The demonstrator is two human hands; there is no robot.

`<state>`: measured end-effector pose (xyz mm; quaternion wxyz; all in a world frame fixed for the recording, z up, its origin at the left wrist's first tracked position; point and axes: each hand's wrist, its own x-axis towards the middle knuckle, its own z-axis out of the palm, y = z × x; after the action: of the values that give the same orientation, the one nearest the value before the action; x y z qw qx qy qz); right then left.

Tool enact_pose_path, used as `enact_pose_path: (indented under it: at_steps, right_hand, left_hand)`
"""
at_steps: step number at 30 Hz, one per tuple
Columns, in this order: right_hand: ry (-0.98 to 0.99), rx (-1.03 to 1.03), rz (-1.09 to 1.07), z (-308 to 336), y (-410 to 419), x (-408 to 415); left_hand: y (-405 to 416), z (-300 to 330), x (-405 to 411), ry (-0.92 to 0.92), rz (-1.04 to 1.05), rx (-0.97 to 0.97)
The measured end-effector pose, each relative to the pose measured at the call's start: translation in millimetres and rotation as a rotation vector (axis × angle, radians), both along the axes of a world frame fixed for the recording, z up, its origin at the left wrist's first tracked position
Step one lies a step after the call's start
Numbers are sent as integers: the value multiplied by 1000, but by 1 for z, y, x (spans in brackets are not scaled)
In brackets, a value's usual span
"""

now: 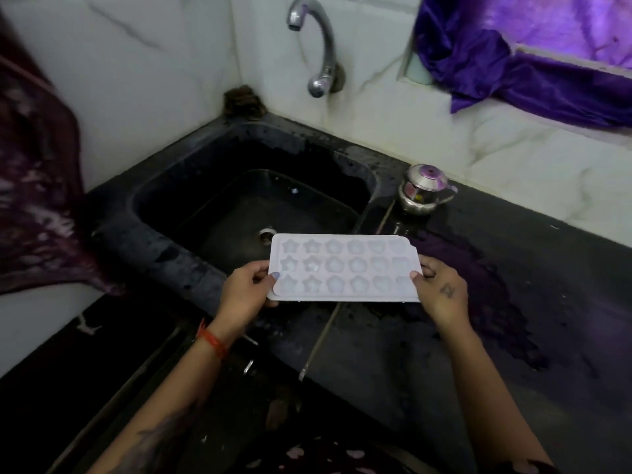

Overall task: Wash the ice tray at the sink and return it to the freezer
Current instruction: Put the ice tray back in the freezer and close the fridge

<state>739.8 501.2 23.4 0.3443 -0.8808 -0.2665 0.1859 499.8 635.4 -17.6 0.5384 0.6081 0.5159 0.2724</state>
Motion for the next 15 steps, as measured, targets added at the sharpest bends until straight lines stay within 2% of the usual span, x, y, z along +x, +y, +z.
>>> enact_pose_path:
  at_steps: [15]
  right_hand:
    - [54,35,558,1,52,-112]
  left_hand:
    - [-99,7,-145,81,543,35]
